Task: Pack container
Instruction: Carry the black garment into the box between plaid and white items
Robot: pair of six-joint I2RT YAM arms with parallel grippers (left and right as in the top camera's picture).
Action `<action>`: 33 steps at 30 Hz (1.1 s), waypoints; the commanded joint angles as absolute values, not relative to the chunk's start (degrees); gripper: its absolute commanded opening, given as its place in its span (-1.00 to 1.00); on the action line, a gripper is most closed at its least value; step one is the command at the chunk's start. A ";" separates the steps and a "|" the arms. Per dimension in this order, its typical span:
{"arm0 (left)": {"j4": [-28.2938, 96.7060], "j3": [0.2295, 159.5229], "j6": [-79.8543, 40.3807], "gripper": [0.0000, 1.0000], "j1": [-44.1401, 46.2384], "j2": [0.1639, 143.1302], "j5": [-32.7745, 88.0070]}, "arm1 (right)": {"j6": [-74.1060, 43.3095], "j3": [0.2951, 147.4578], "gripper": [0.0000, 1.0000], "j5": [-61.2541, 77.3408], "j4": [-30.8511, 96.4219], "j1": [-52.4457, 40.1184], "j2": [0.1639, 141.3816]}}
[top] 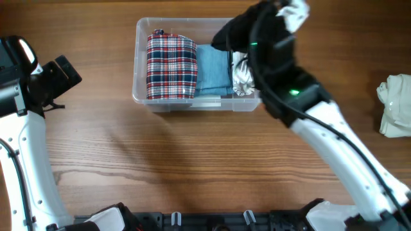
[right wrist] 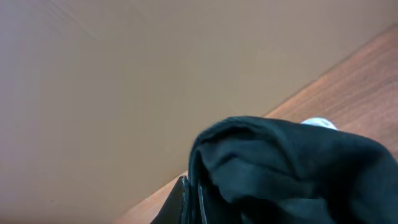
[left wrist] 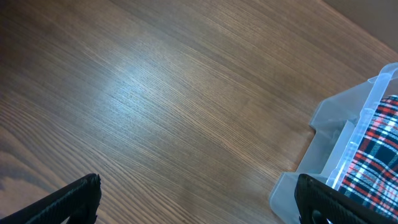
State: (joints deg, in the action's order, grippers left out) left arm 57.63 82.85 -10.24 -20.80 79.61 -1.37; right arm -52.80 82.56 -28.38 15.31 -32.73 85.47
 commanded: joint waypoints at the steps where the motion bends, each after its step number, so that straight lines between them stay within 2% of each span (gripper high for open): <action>1: 57.52 82.72 -10.76 1.00 -21.17 79.83 -0.89 | -58.19 84.31 -0.91 -35.62 10.41 -35.14 91.11; 7: 57.52 82.72 -10.76 0.99 -21.17 79.83 -0.91 | -64.69 84.31 -0.91 -36.45 7.84 -35.46 99.18; 17: 57.52 82.72 -10.76 1.00 -21.17 79.83 -0.89 | -64.93 84.31 -0.90 -38.85 5.21 -35.46 102.43; 18: 57.52 82.72 -10.76 0.99 -21.17 79.83 -0.89 | -64.90 84.31 -0.75 -36.97 5.39 -35.46 103.04; 22: 57.52 82.72 -10.76 0.99 -21.17 79.83 -0.89 | -64.23 84.31 0.46 -31.75 8.60 -37.17 103.63; 24: 57.52 82.72 -10.76 0.99 -21.17 79.83 -0.89 | -63.55 84.31 0.64 -30.41 10.33 -38.89 103.61; 26: 57.52 82.72 -10.76 1.00 -21.17 79.83 -0.89 | -59.61 84.31 0.73 -29.28 10.33 -41.17 103.46; 28: 57.52 82.72 -10.76 1.00 -21.17 79.83 -0.89 | -47.66 84.31 0.99 -29.54 10.87 -43.18 101.71; 31: 57.52 82.72 -10.76 0.99 -21.17 79.83 -0.89 | -32.53 84.31 1.00 -29.63 16.40 -43.11 97.34; 33: 57.52 82.72 -10.76 1.00 -21.17 79.83 -0.89 | -31.40 84.31 0.99 -28.80 23.51 -41.52 94.39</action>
State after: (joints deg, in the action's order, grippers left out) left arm 57.67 82.85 -10.24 -20.80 79.61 -1.37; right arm -40.45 83.13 -29.52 18.55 -43.33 100.09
